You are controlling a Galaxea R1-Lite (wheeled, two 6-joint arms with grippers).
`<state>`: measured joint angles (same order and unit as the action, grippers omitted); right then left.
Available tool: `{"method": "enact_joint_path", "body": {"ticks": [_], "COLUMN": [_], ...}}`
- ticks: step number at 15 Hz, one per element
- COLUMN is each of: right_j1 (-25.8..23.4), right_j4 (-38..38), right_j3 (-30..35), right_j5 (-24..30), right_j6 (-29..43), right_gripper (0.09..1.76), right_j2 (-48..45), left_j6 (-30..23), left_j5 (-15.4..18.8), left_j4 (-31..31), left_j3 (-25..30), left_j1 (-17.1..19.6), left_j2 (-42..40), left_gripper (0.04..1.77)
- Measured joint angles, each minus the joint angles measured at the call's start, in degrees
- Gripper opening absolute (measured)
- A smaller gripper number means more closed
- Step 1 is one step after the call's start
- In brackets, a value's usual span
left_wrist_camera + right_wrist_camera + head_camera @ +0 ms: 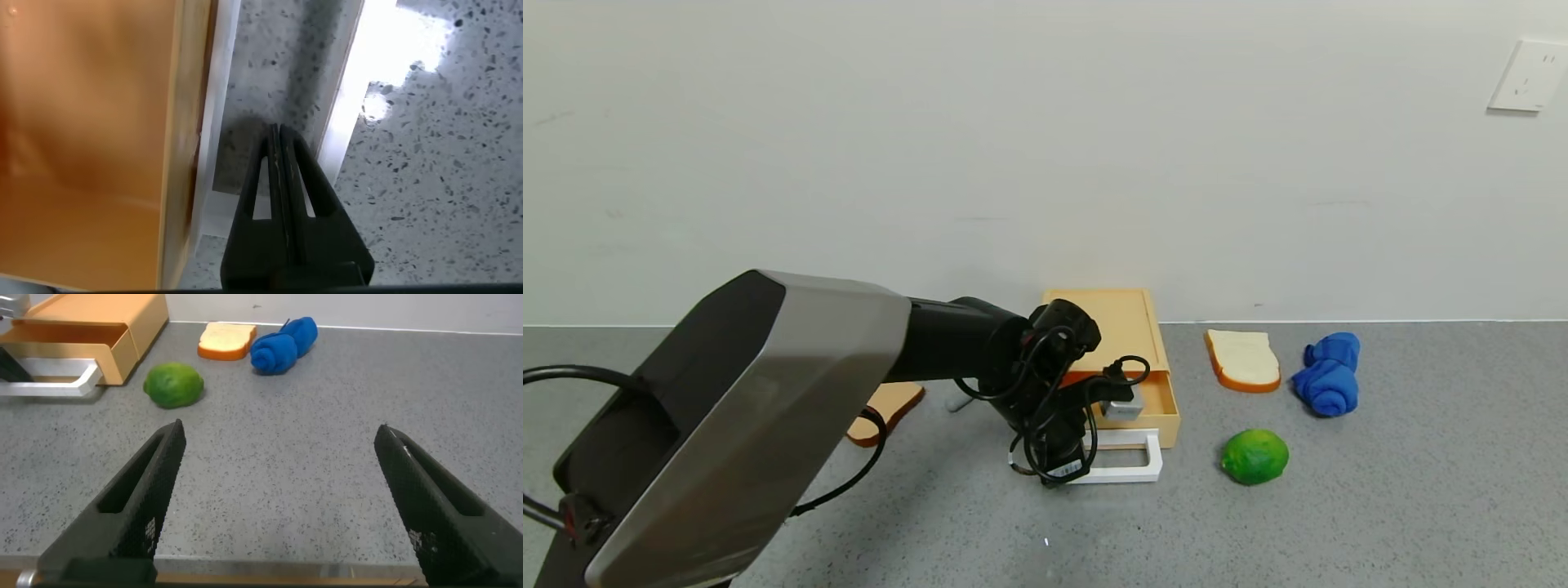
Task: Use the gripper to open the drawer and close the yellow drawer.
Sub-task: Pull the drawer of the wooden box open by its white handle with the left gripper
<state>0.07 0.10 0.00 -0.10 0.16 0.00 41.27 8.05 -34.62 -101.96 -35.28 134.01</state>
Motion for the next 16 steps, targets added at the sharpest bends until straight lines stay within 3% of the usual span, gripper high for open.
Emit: {"method": "enact_joint_path", "body": {"ticks": [16], "right_j1": [0.0], "right_j4": [0.0], "right_j3": [0.0], "right_j5": [0.0], "right_j6": [0.0], "right_gripper": [1.70], "right_j2": [0.0], "left_j6": [-0.9], "left_j5": [1.4], "left_j4": [2.2], "left_j3": [14.3], "left_j1": [-4.2], "left_j2": [-7.1], "left_gripper": [0.11]}}
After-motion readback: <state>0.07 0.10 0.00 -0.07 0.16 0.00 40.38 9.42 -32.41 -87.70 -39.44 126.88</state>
